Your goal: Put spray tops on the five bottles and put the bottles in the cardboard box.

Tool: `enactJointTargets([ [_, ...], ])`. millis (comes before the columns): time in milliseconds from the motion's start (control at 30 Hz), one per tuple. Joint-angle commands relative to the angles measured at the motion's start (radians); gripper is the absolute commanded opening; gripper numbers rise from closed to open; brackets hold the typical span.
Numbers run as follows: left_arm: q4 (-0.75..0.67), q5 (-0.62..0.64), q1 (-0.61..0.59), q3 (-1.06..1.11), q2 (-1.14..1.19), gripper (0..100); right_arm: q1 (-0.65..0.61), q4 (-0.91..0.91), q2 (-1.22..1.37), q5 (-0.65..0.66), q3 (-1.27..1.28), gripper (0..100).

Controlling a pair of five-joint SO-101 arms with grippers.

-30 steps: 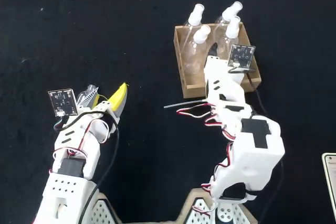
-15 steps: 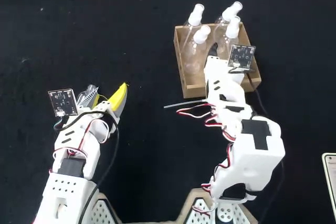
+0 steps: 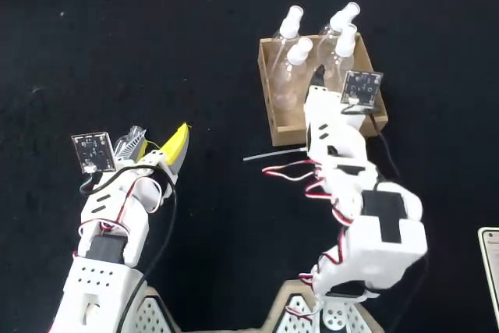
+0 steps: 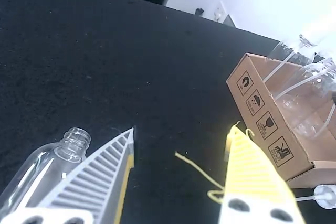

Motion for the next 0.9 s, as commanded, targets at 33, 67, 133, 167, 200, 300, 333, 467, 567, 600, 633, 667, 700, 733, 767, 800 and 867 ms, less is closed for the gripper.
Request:
enactJointTargets([
  [33,-0.021,-0.009,0.013,0.022,-0.012,27,-0.015,-0.017,-0.088,0.002,0.018,30.6],
  [67,-0.021,-0.009,0.013,0.022,-0.012,27,-0.014,-0.012,-0.088,0.002,0.019,30.6],
  [133,-0.021,-0.009,0.013,0.022,-0.012,27,-0.014,-0.012,-0.096,0.003,0.036,30.6],
  [167,-0.021,-0.009,0.013,0.022,-0.012,27,-0.014,-0.017,-0.099,0.006,0.047,30.6],
  [200,-0.021,-0.009,0.013,0.022,-0.012,27,-0.014,-0.017,-0.108,0.008,0.059,30.5],
  [300,-0.021,-0.009,0.013,0.022,-0.012,27,-0.014,-0.017,-0.17,0.008,0.104,30.3],
  [333,-0.021,-0.009,0.013,0.022,-0.012,27,-0.014,-0.014,-0.196,0.008,0.127,30.3],
  [467,-0.021,-0.009,0.013,0.022,-0.012,27,-0.015,-0.011,-0.329,0.003,0.234,30.2],
  [567,-0.021,-0.009,0.013,0.022,-0.012,27,-0.014,-0.009,-0.438,0.002,0.315,30.2],
  [600,-0.021,-0.009,0.012,0.022,-0.012,27,-0.014,-0.009,-0.475,0.002,0.344,30.2],
  [633,-0.021,-0.009,0.01,0.022,-0.012,27,-0.014,-0.009,-0.51,0.002,0.369,30.1],
  [667,-0.021,-0.009,0.008,0.022,-0.012,27,-0.014,-0.008,-0.545,0.002,0.394,30.1],
  [700,-0.021,-0.009,0.008,0.022,-0.014,27,-0.014,-0.006,-0.581,0.002,0.417,30.1],
  [733,-0.021,-0.009,0.01,0.022,-0.014,27,-0.014,0.003,-0.616,0.002,0.437,30.1],
  [767,-0.021,-0.009,0.012,0.022,-0.014,27,-0.014,0.028,-0.651,0.002,0.45,30.1],
  [800,-0.021,-0.009,0.012,0.022,-0.014,27,-0.014,0.066,-0.69,0.002,0.458,30.1],
  [867,-0.021,-0.009,0.012,0.022,-0.014,27,-0.014,0.184,-0.776,0.002,0.463,30.1],
])
